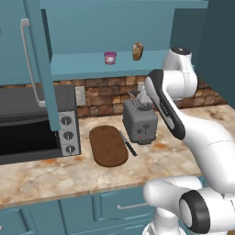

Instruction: Pick the bread, place it on the cutting board, pick the jam, place it on the counter, and close the cabinet.

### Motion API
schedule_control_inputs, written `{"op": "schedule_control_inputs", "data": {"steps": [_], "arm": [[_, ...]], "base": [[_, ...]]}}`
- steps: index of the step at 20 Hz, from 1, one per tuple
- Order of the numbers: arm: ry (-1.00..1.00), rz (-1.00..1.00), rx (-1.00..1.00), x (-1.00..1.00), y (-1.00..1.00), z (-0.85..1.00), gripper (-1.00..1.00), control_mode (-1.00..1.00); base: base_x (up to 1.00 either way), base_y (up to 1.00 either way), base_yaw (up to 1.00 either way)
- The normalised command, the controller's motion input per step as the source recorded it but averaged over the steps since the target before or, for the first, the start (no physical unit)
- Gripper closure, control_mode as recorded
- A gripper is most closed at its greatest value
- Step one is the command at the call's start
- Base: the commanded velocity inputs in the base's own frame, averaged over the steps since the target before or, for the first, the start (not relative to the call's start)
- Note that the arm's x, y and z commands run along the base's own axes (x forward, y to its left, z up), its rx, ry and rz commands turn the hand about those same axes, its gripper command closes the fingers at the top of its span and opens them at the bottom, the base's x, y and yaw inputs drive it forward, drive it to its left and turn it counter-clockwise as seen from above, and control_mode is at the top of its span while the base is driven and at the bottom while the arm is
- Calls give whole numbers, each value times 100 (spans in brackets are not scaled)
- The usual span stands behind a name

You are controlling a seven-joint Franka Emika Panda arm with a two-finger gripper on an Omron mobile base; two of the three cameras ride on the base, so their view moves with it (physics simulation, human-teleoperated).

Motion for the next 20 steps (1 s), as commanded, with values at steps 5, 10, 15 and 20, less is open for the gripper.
{"op": "schedule_control_inputs", "data": {"steps": [5, 10, 15, 20], "arm": [[-15, 0, 0, -3, 0, 15, -100, -100], [-15, 0, 0, -4, 0, 12, -100, -100], [-9, 0, 0, -1, 0, 16, -100, -100], [-6, 0, 0, 0, 0, 18, -100, -100]], "base": [[0, 0, 0], [0, 0, 0], [0, 0, 0], [0, 0, 0]]}}
